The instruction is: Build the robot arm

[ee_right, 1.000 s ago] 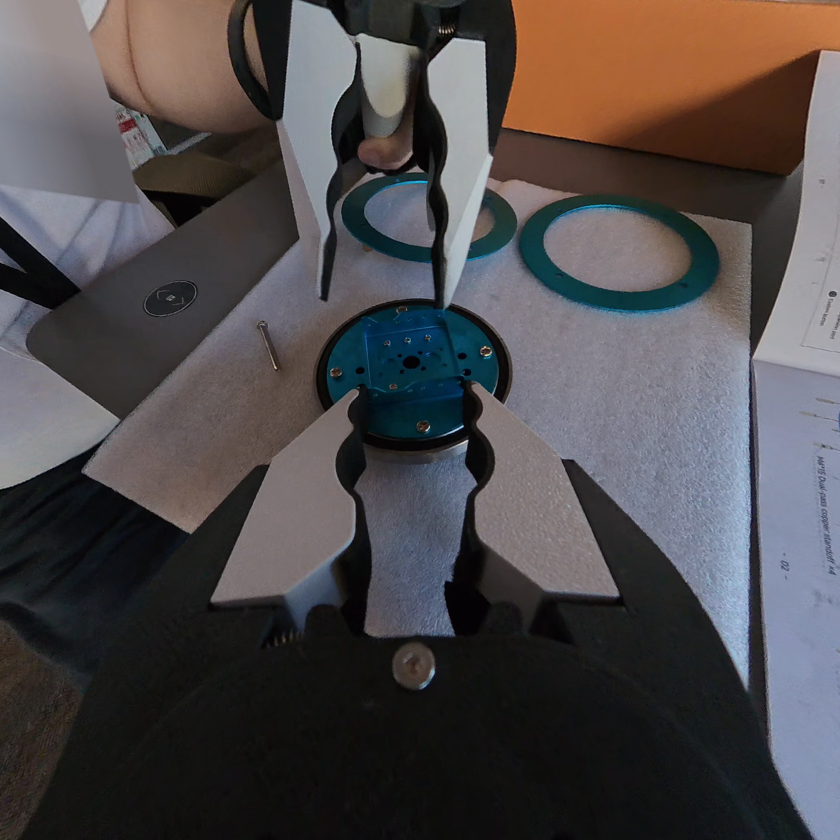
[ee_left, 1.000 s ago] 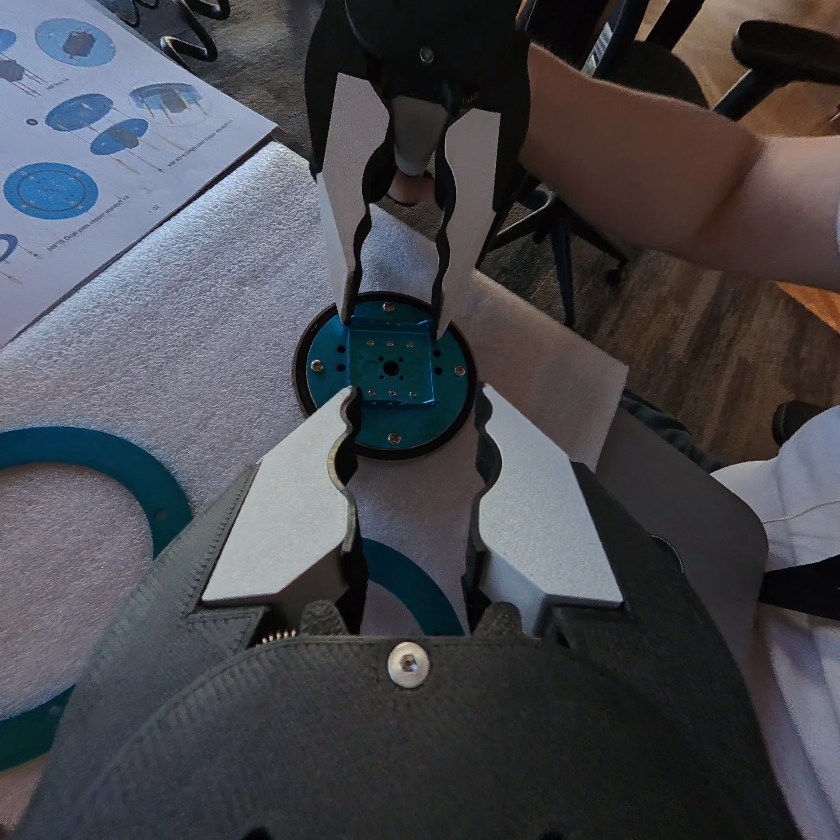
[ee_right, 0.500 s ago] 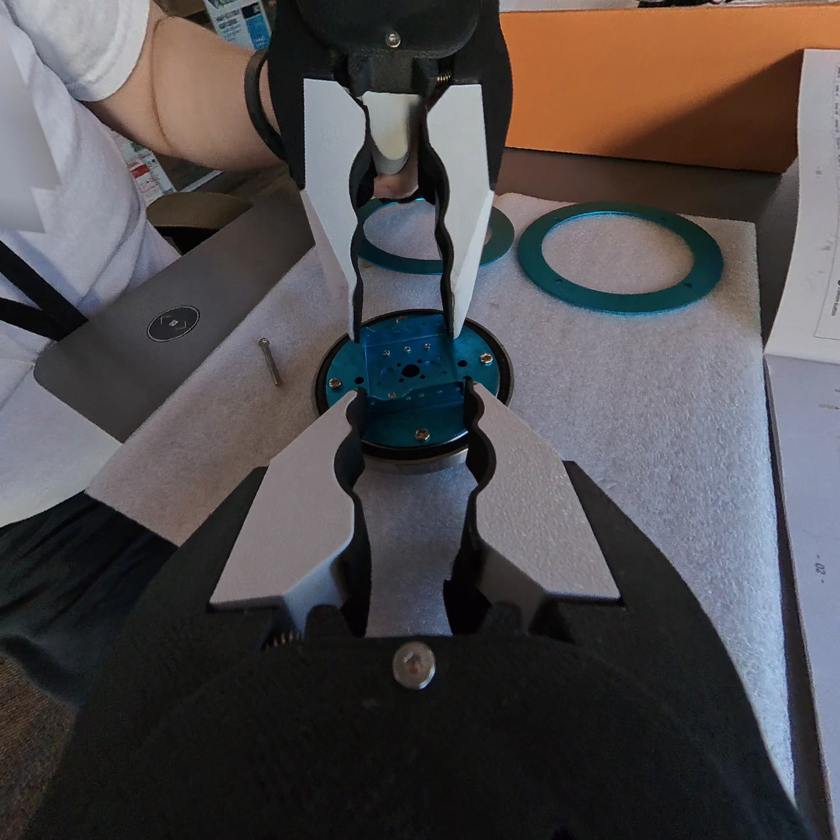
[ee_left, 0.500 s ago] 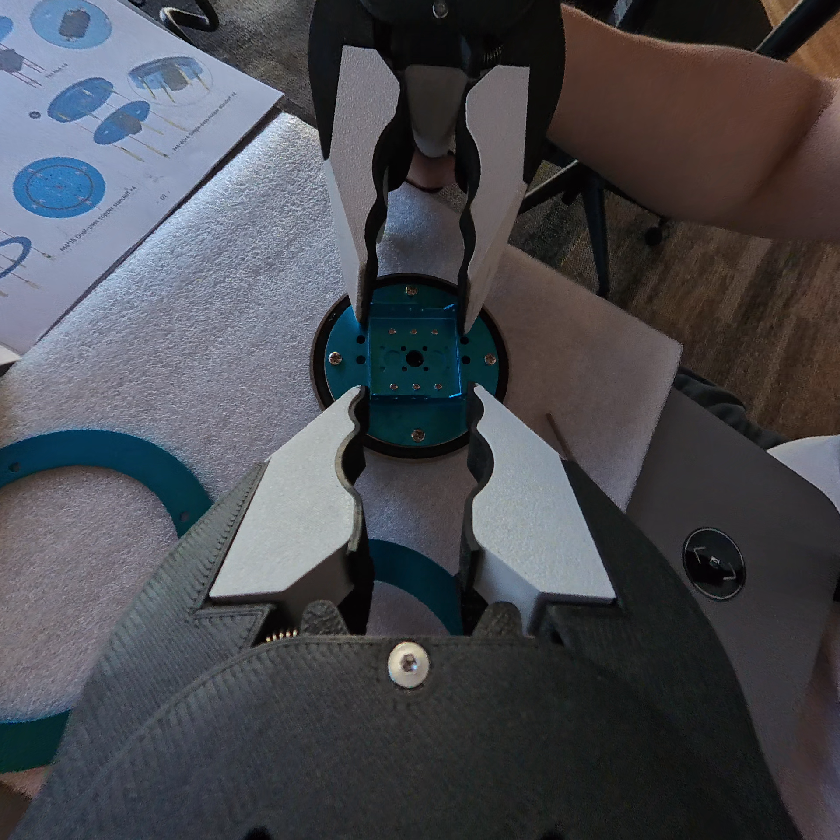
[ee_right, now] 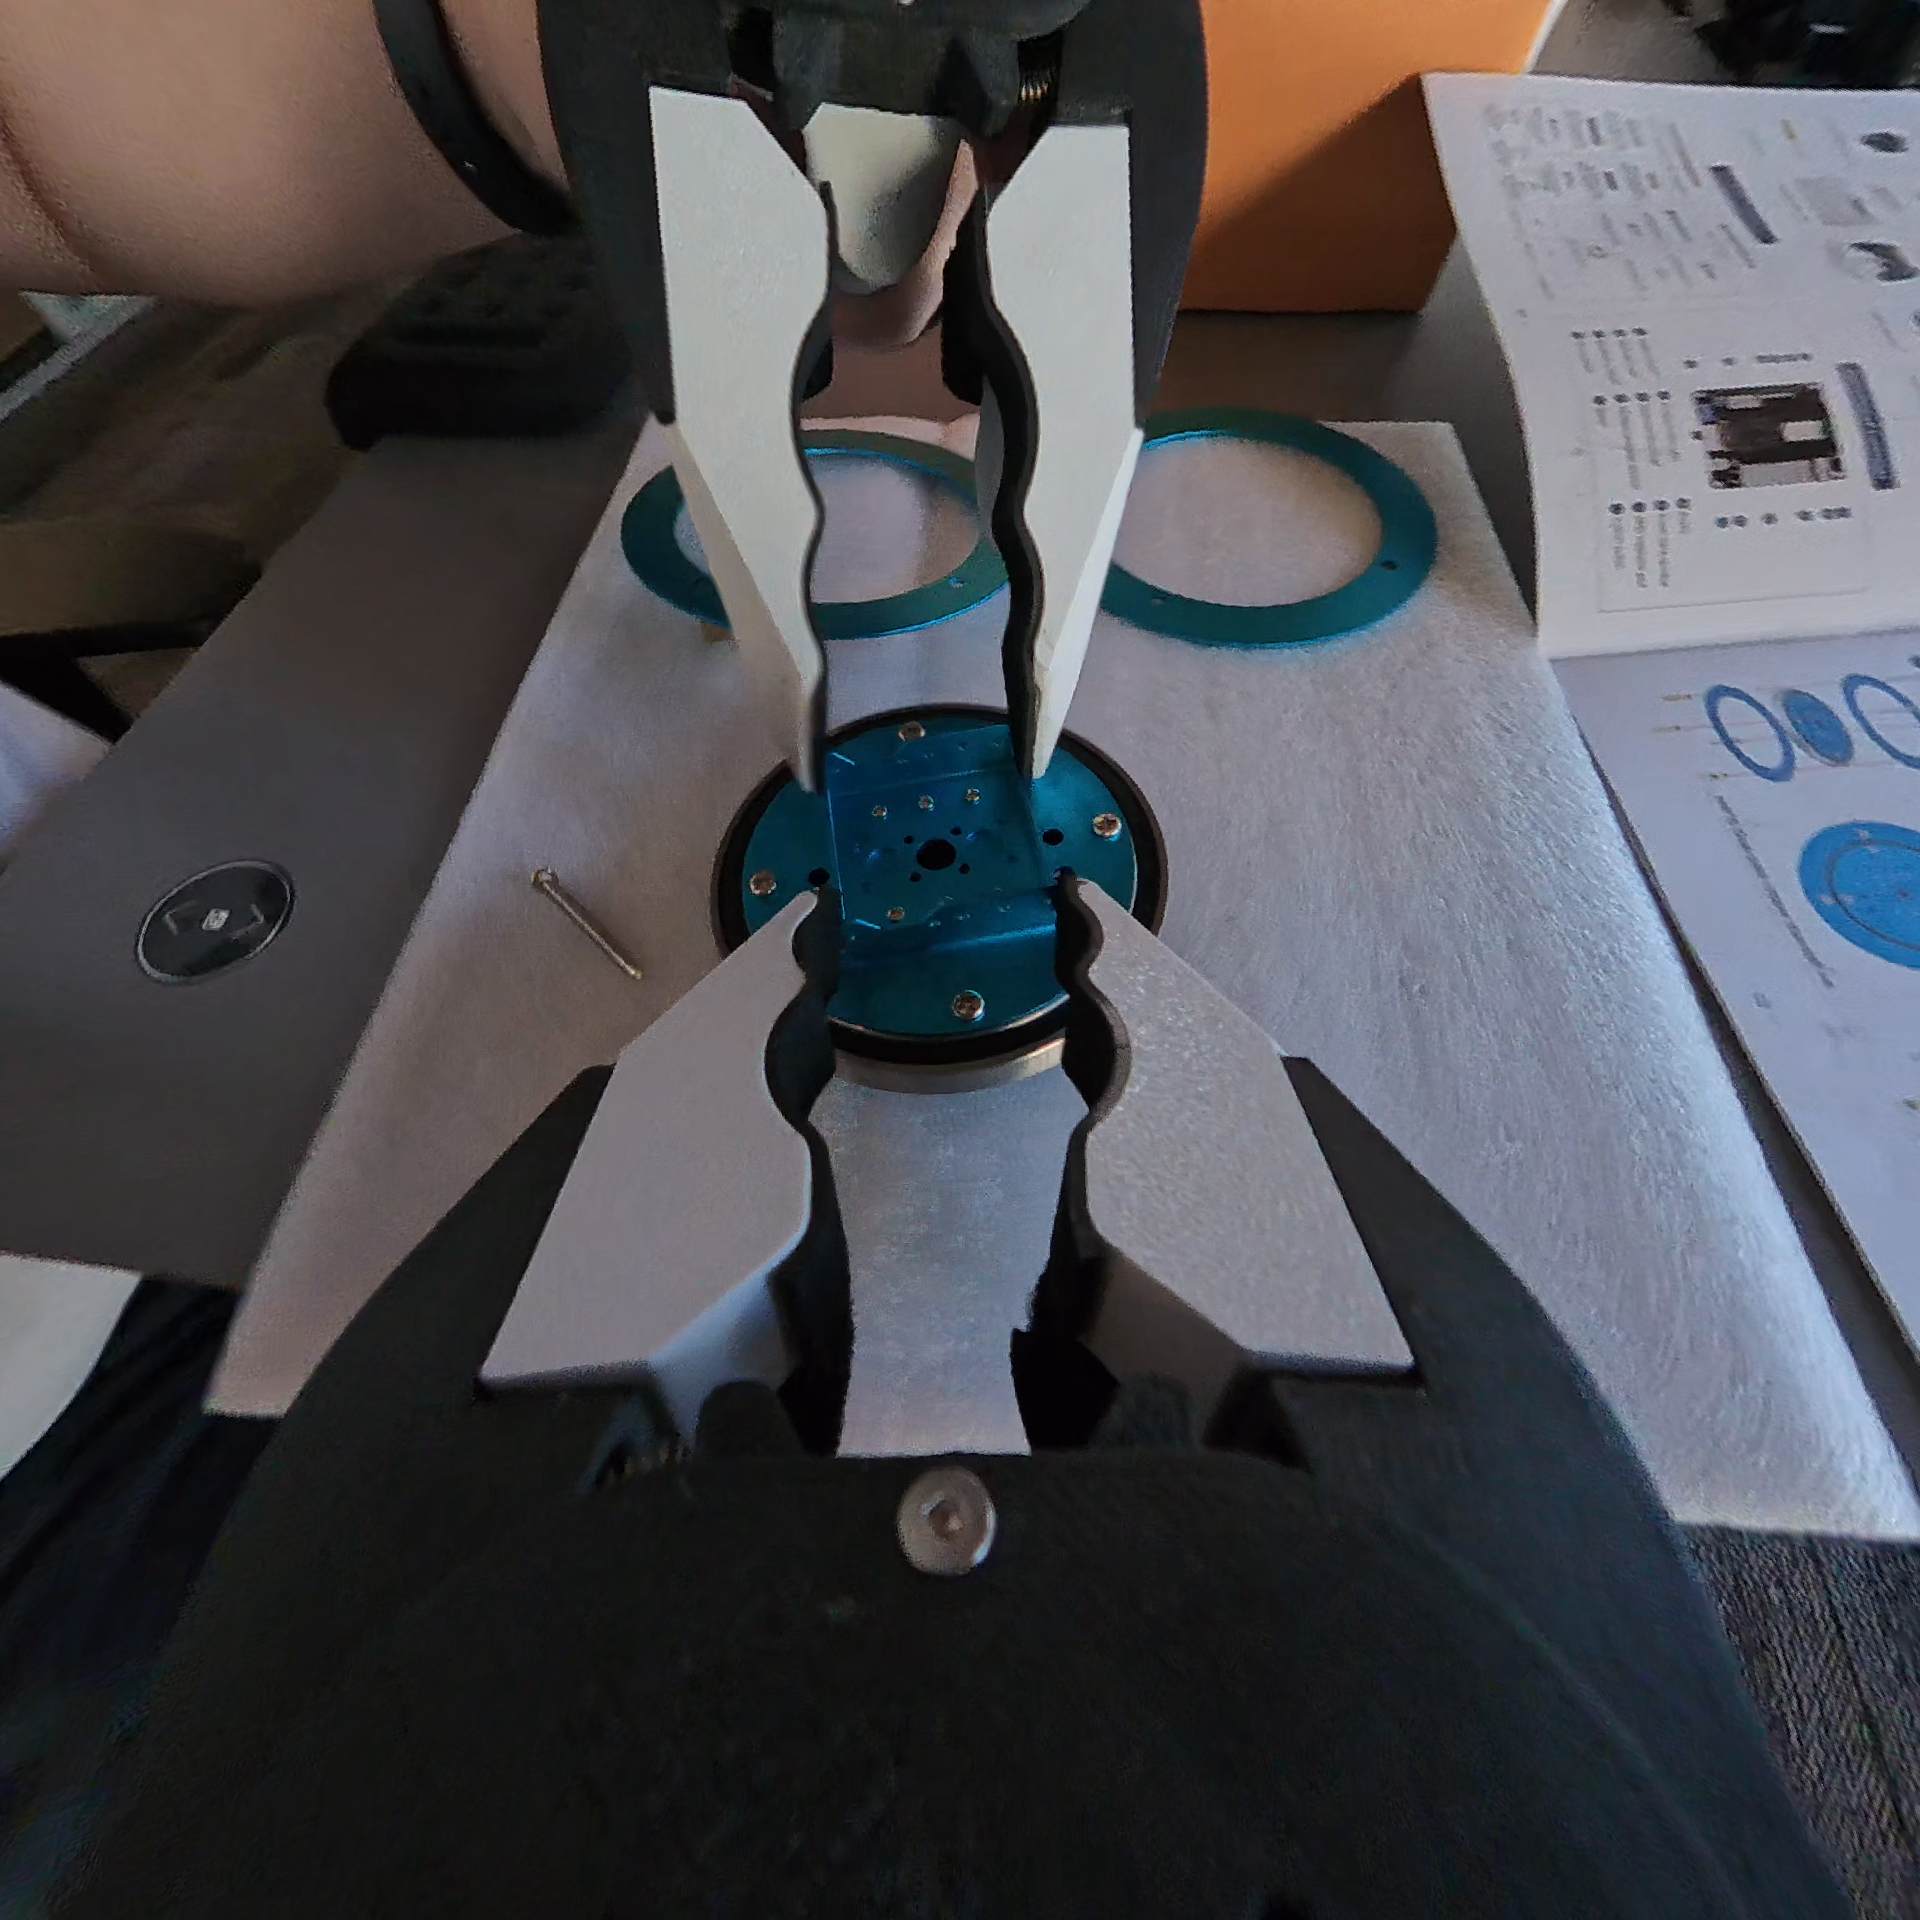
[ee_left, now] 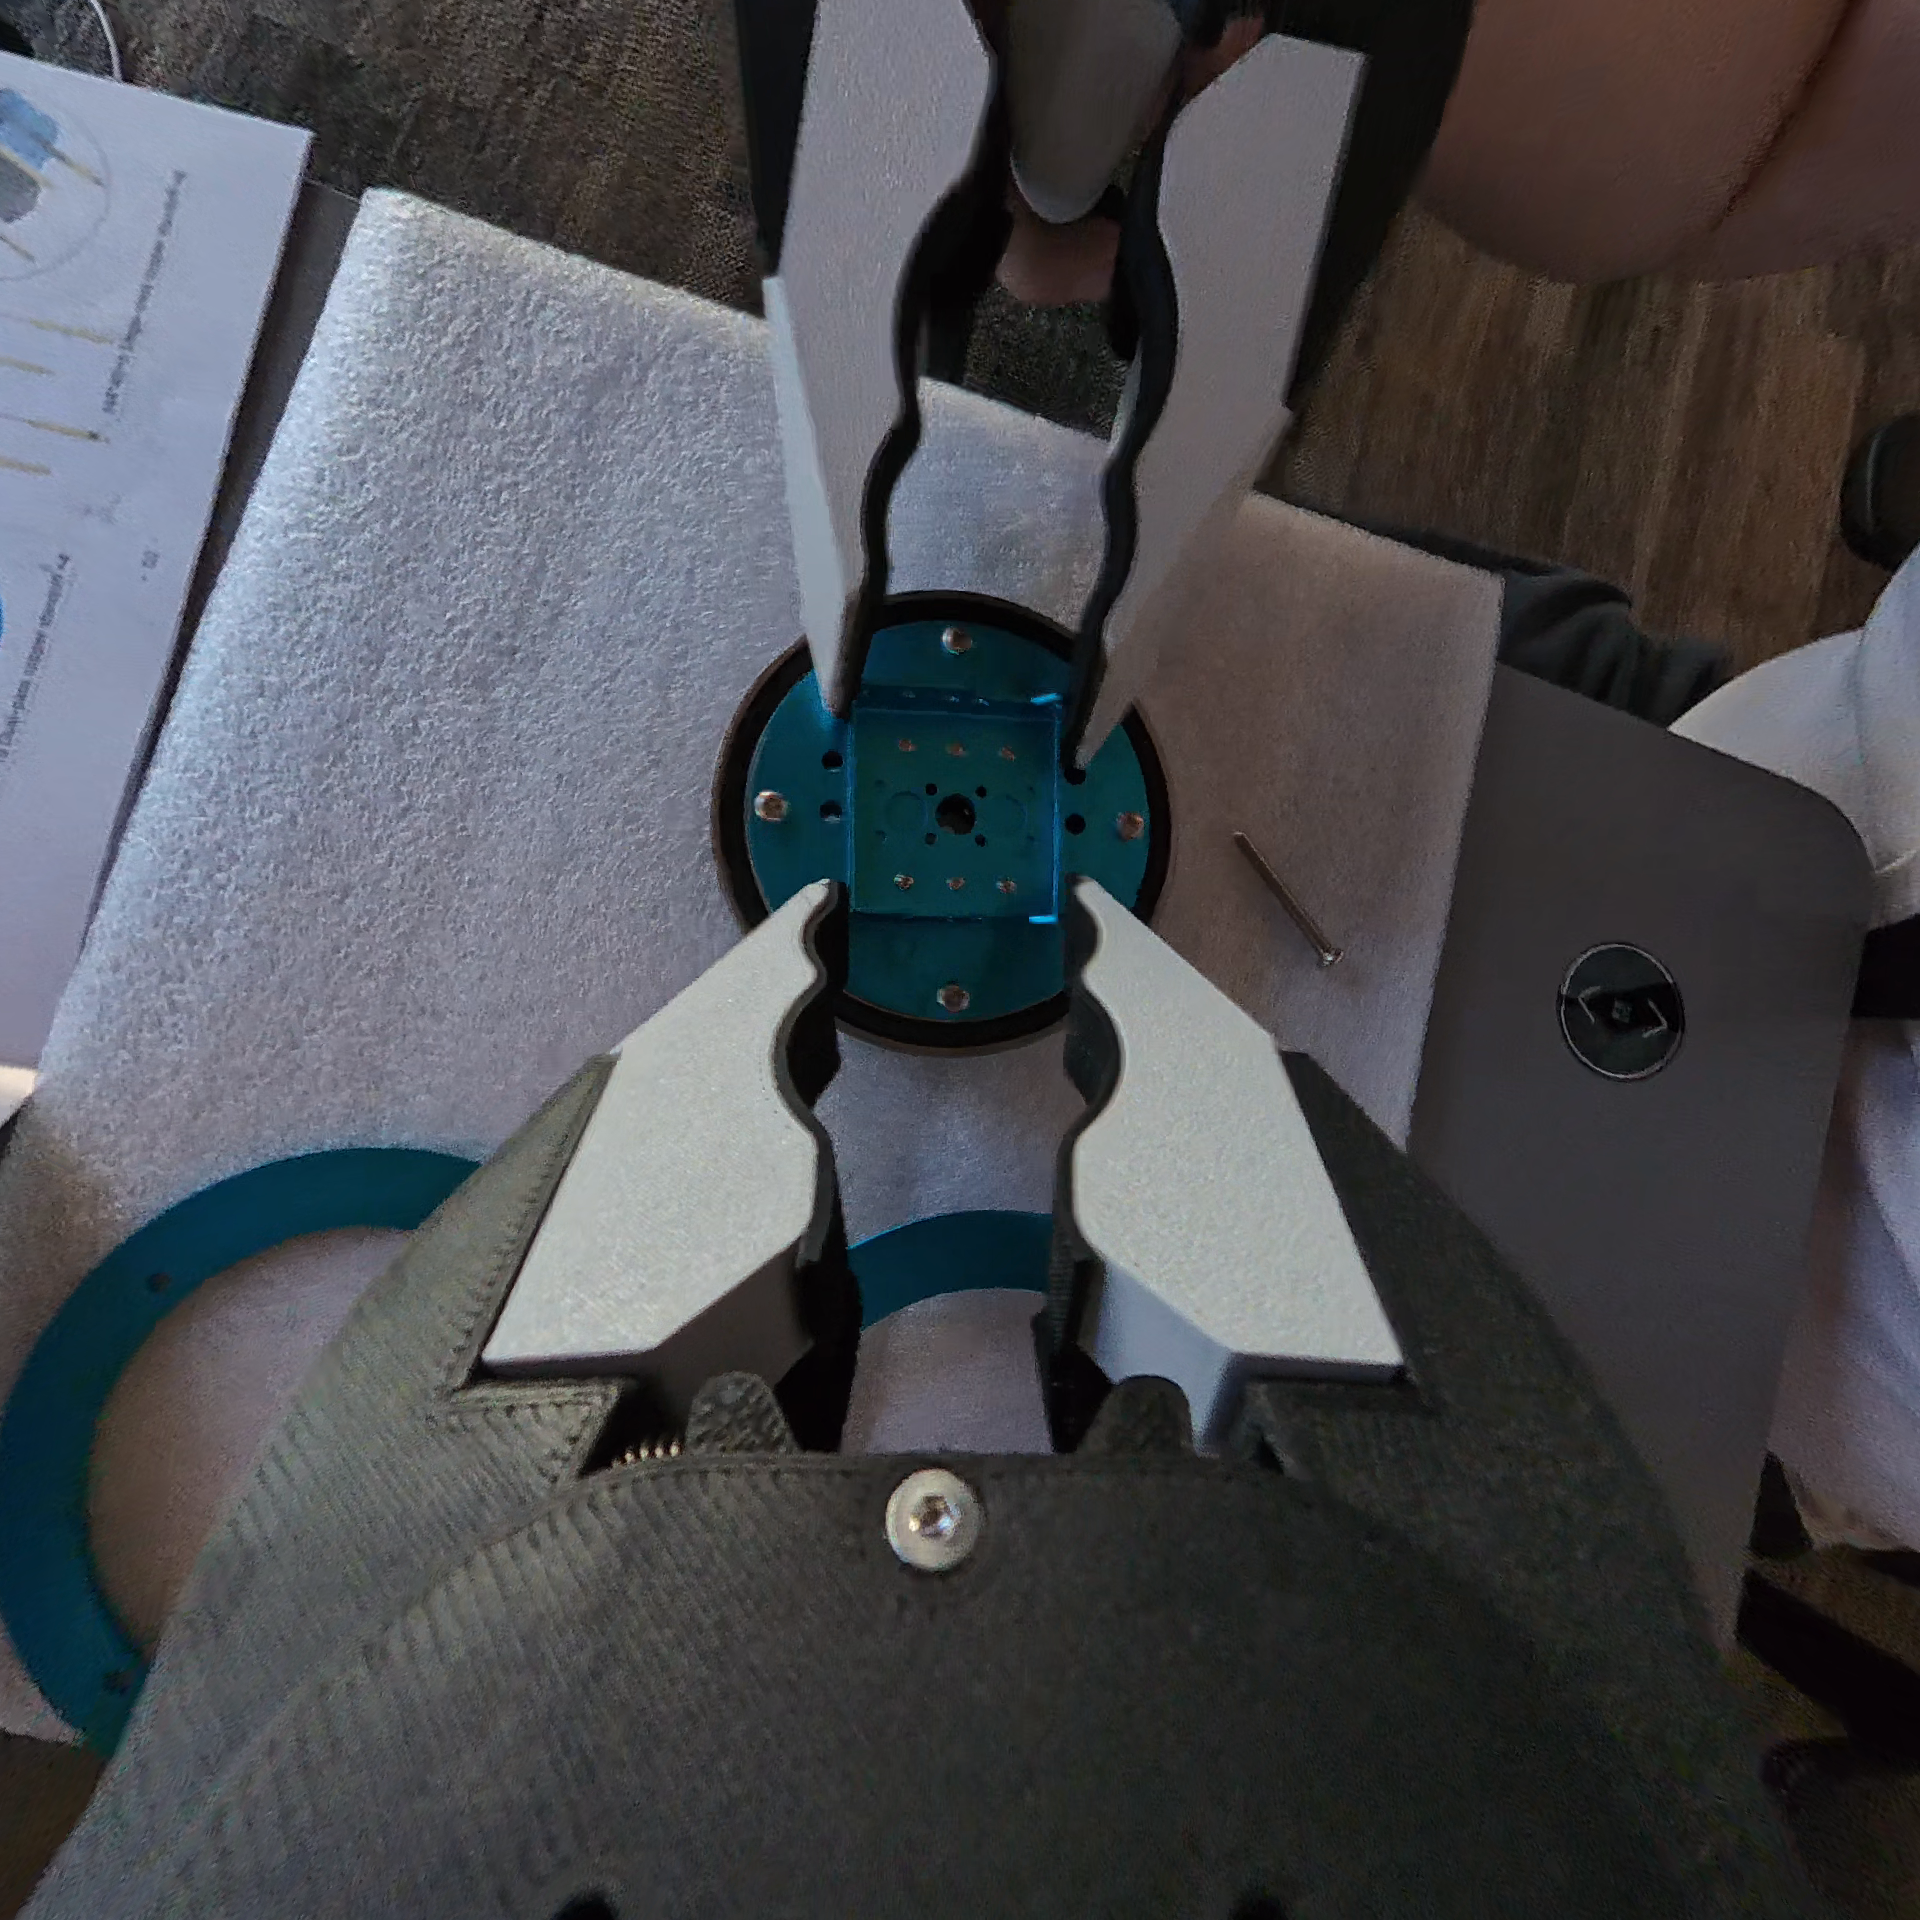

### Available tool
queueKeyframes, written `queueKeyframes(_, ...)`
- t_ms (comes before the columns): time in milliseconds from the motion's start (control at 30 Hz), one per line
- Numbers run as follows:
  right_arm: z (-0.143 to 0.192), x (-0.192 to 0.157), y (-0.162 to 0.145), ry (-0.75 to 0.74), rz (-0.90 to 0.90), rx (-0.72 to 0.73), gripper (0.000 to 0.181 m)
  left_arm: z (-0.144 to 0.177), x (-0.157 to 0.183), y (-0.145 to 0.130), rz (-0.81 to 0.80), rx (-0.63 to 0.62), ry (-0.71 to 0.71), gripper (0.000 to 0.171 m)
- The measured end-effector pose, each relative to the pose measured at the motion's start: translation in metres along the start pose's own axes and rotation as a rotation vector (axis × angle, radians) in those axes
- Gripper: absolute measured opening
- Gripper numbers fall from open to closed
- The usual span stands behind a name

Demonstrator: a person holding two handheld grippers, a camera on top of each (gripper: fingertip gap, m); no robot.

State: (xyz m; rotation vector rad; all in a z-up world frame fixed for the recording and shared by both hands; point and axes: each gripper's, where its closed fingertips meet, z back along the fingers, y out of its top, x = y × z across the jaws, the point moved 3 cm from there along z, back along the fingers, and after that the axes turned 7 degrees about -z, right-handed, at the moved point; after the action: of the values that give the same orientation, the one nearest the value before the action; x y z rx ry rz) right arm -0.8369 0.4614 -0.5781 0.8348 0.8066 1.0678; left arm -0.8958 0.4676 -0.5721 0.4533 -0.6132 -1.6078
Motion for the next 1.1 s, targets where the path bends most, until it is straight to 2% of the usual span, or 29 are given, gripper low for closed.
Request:
queueKeyframes(67,0.0,-0.01,0.005,-0.047,-0.018,0.038,0.039,0.002,-0.007,0.0,-0.042,-0.014,0.031,0.006)
queueKeyframes(100,-0.001,-0.015,0.006,-0.076,-0.028,0.044,0.04,0.003,-0.007,0.0,-0.074,-0.014,0.029,0.0)
queueKeyframes(167,-0.003,-0.018,0.0,-0.165,-0.024,-0.006,0.04,0.003,0.002,0.006,-0.101,0.029,-0.048,0.0)
queueKeyframes(333,0.001,-0.018,-0.005,-0.211,-0.113,0.039,0.038,0.011,0.002,0.009,0.044,0.16,-0.107,0.04)
queueKeyframes(433,0.002,-0.019,-0.005,-0.259,-0.12,0.031,0.037,0.01,0.004,-0.005,0.067,0.139,-0.099,0.056)
queueKeyframes(567,0.006,-0.021,-0.002,-0.342,-0.151,0.035,0.021,0.007,0.015,-0.012,0.039,0.151,-0.081,0.057)
queueKeyframes(700,0.008,-0.023,-0.006,-0.367,-0.106,0.041,0.02,0.009,0.018,-0.013,0.022,0.165,-0.082,0.058)
queueKeyframes(833,0.023,-0.028,0.014,-0.274,-0.069,0.214,0.033,0.012,0.013,-0.014,-0.004,0.139,-0.056,0.06)
queueKeyframes(867,0.027,-0.024,0.014,-0.262,-0.023,0.219,0.034,0.012,0.012,-0.013,-0.003,0.134,-0.052,0.061)
queueKeyframes(933,0.029,-0.015,0.011,-0.21,0.034,0.198,0.048,0.01,0.011,-0.009,0.025,0.151,-0.059,0.061)
queueKeyframes(1000,0.024,-0.012,0.006,-0.097,0.014,0.164,0.056,0.008,0.009,-0.005,0.064,0.184,-0.073,0.059)
queueKeyframes(1100,0.015,-0.01,0.005,-0.01,-0.005,0.146,0.057,0.002,0.013,-0.005,0.084,0.196,-0.095,0.055)
